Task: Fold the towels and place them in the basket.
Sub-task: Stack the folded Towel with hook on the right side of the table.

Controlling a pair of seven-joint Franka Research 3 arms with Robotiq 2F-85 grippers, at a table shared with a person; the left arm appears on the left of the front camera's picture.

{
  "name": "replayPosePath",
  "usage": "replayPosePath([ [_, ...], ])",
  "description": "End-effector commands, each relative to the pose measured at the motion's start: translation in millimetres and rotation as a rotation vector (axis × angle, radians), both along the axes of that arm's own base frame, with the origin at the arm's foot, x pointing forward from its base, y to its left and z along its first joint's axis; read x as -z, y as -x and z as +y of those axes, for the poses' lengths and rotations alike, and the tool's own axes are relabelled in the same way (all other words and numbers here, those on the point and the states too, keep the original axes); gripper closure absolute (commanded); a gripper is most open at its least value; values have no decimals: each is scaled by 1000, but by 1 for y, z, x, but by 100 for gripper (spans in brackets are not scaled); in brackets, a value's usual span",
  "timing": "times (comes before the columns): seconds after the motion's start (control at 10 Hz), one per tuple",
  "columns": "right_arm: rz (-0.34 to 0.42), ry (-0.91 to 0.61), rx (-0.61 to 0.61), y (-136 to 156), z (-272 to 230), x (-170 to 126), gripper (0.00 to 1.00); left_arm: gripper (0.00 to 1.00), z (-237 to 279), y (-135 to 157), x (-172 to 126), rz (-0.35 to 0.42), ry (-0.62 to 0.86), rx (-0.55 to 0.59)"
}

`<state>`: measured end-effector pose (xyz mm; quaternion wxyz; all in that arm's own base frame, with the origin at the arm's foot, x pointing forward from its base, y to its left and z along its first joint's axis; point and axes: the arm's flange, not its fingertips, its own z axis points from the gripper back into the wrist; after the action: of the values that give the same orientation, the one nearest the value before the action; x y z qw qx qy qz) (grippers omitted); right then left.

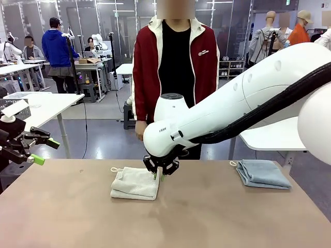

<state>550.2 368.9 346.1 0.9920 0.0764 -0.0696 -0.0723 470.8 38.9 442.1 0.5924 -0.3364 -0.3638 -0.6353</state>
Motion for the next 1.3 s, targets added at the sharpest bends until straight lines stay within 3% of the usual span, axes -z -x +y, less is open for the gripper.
replayPosePath([
  [0.0,-40,8,20,-6,3,5,78,0,0,0,-1,-3,1,0],
  [0.1,-42,6,19,-8,3,9,89,0,0,0,-1,-3,1,0],
  [0.2,-55,3,10,-8,3,12,83,0,0,0,-1,-3,1,0],
  [0.3,-62,1,9,-9,4,14,94,0,0,0,-1,-3,1,0],
  [0.4,-69,-6,1,-10,4,16,89,0,0,0,-1,-3,1,0],
  [0.5,-73,-12,-3,-11,5,18,100,0,0,0,-1,-3,1,0],
  [0.6,-72,-15,-6,-12,6,19,93,0,0,0,-1,-3,1,0],
  [0.7,-73,-19,-3,-13,6,19,93,0,0,0,-1,-3,1,0],
  [0.8,-70,-14,1,-14,6,19,74,0,0,0,-1,-3,1,0],
  [1.0,-67,-4,-6,-13,8,18,78,0,0,0,-1,-3,1,0],
  [1.1,-61,-7,-5,-14,8,18,63,0,0,0,-1,-3,1,0],
  [1.2,-66,-6,-8,-13,9,18,64,0,0,0,-1,-3,1,0],
])
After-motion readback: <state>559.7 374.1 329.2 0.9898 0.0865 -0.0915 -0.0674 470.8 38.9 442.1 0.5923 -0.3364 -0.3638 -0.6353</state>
